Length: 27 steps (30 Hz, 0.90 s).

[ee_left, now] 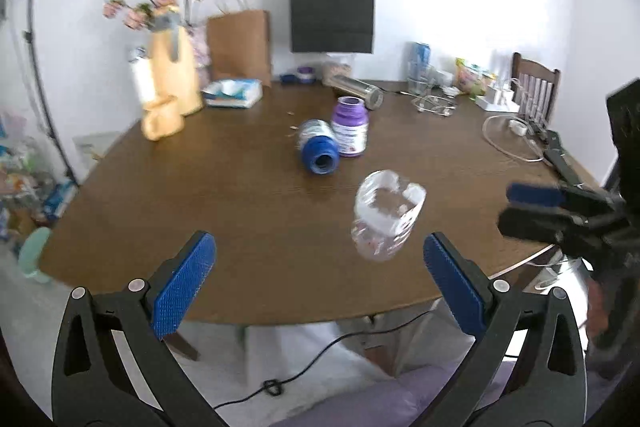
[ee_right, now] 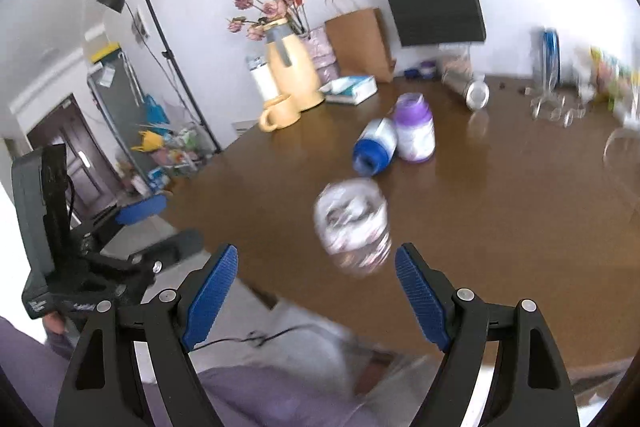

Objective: Flip cup upright

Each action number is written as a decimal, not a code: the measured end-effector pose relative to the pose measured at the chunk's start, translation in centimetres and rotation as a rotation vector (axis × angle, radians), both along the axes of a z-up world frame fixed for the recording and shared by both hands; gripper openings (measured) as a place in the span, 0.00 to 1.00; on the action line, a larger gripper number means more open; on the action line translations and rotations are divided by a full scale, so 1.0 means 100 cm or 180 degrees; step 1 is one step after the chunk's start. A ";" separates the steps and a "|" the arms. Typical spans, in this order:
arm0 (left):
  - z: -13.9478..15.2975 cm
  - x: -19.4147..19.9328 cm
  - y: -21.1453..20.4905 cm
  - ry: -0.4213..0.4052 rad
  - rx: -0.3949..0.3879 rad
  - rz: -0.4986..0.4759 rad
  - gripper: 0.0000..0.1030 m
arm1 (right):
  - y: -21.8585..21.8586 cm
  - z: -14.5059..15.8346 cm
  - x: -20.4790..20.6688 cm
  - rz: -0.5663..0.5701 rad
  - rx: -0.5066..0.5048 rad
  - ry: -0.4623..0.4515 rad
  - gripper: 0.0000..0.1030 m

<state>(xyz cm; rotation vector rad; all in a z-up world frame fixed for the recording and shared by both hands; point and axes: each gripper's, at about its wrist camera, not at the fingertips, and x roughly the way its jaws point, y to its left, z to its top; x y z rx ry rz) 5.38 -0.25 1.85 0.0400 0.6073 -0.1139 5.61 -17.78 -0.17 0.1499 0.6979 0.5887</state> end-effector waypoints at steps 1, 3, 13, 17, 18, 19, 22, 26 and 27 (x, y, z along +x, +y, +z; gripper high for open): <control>-0.001 -0.008 0.002 -0.0018 0.0012 0.0057 1.00 | 0.002 -0.004 -0.012 -0.0061 -0.0061 -0.0027 0.83; -0.003 -0.025 0.005 -0.0020 -0.0034 0.0139 1.00 | 0.003 -0.009 -0.030 -0.0172 -0.0094 -0.0079 0.83; -0.021 -0.056 0.007 0.0116 -0.0139 0.0320 1.00 | 0.016 -0.018 -0.051 -0.0434 -0.0361 -0.0151 0.83; -0.022 -0.057 0.006 0.0133 -0.0148 0.0349 1.00 | 0.017 -0.018 -0.054 -0.0445 -0.0400 -0.0185 0.83; -0.023 -0.057 0.005 0.0137 -0.0144 0.0351 1.00 | 0.016 -0.018 -0.054 -0.0455 -0.0404 -0.0180 0.83; -0.024 -0.059 0.003 0.0139 -0.0140 0.0345 1.00 | 0.016 -0.018 -0.054 -0.0471 -0.0404 -0.0180 0.83; -0.024 -0.060 0.000 0.0141 -0.0116 0.0332 1.00 | 0.014 -0.017 -0.055 -0.0514 -0.0405 -0.0193 0.83; -0.023 -0.061 -0.001 0.0125 -0.0096 0.0349 1.00 | 0.013 -0.015 -0.057 -0.0525 -0.0387 -0.0211 0.83; -0.023 -0.062 -0.002 0.0127 -0.0090 0.0350 1.00 | 0.014 -0.015 -0.057 -0.0526 -0.0385 -0.0211 0.83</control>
